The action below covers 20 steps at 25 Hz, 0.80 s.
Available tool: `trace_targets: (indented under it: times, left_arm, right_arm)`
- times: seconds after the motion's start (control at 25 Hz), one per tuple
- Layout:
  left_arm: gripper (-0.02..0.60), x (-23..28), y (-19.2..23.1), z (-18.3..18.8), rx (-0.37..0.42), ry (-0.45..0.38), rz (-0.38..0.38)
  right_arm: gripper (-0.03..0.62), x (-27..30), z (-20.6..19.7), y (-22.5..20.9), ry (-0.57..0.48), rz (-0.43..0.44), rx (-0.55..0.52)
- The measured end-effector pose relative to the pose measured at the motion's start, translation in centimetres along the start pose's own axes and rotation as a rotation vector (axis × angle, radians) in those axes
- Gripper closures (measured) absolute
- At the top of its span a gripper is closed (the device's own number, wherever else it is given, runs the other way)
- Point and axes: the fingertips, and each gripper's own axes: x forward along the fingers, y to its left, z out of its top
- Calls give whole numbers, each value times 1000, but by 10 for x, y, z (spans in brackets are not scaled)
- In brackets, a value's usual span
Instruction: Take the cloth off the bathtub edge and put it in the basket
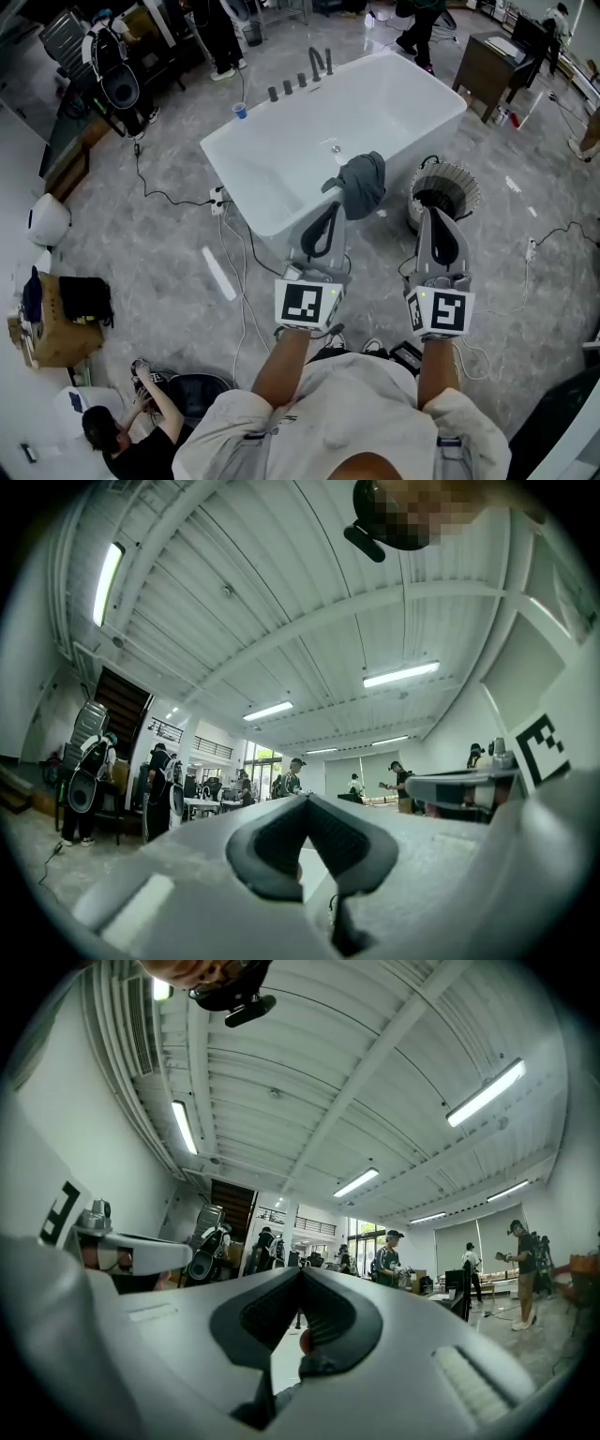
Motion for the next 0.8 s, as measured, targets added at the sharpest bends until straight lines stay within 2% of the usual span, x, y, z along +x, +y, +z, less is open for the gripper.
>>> trace_targets:
  times: [0.6, 0.8]
  left_arm:
    - [584, -14, 22, -15, -51, 15, -22]
    - [584, -14, 23, -16, -38, 14, -35]
  right_arm:
    - [592, 2, -9, 29, 28, -30, -19]
    - [592, 2, -12, 30, 33, -38, -21]
